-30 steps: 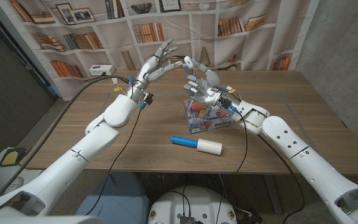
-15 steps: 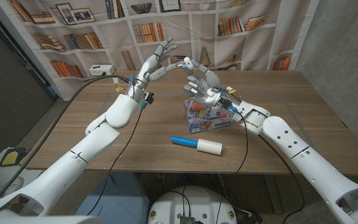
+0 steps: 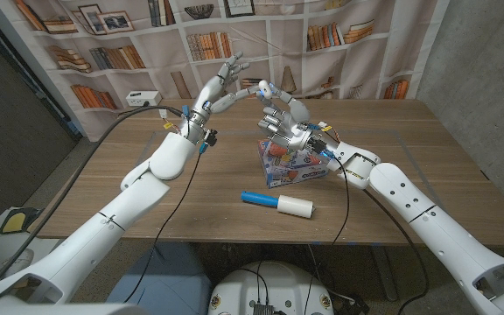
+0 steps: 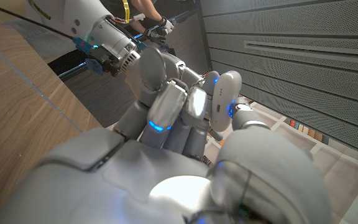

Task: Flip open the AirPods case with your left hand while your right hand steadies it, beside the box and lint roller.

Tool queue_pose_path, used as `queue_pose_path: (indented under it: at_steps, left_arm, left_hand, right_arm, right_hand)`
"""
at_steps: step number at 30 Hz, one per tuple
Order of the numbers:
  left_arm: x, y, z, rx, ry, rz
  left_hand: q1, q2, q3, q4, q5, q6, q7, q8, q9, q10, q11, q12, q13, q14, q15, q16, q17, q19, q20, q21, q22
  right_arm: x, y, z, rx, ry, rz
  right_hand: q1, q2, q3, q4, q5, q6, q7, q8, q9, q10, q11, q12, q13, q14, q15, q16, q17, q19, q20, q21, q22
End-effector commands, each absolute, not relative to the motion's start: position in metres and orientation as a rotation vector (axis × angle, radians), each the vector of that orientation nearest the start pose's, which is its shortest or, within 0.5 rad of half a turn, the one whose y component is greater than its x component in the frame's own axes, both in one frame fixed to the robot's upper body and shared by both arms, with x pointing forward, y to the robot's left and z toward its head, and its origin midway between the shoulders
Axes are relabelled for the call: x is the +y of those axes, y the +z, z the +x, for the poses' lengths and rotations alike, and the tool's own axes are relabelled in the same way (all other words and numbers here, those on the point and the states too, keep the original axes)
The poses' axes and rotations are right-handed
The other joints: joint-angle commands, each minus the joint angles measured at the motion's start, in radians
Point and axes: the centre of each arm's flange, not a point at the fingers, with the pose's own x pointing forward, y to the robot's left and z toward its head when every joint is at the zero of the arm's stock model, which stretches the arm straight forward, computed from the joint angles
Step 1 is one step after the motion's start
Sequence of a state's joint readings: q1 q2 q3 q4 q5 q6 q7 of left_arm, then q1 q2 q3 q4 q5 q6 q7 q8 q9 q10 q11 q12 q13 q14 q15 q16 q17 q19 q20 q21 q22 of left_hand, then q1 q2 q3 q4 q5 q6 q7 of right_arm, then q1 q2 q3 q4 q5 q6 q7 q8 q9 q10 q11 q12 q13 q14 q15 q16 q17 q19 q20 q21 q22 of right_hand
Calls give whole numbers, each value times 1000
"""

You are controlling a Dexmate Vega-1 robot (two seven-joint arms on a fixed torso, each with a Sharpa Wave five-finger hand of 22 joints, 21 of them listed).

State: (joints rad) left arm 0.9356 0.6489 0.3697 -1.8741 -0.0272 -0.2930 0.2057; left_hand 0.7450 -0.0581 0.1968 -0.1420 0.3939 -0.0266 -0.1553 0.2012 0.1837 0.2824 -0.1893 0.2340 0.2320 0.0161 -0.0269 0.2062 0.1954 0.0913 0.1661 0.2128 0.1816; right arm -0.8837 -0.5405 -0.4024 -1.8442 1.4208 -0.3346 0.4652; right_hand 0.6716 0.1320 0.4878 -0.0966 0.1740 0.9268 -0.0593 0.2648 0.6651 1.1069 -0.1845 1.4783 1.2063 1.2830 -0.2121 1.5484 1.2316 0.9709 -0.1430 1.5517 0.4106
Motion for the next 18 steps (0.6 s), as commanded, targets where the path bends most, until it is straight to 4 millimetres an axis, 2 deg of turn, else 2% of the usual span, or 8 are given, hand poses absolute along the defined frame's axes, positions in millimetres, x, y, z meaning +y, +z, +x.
queue_pose_path:
  at_steps: [1,18]
  left_arm:
    - [189,78,509,-1105,-195,545]
    - [188,81,508,-1115,-206,539]
  left_hand:
    - [7,-7,-5,3,5,4,-4,5,4,8,4,5,3,5,-2,4,3,0,4,-2,2]
    - [3,-9,-16,11,13,9,-7,4,4,12,-2,5,2,7,-4,4,4,2,1,-3,2]
  right_arm:
    - [-101,28,510,-261,1304,540]
    - [-95,24,510,-235,1312,528]
  right_hand:
    - [31,39,174,-38,4,12,1,5,4,-13,-21,3,3,6,-1,0,1,-6,-69,2,2]
    - [31,39,175,-39,4,13,1,3,6,-12,-21,2,2,6,-1,0,1,-5,-69,2,1]
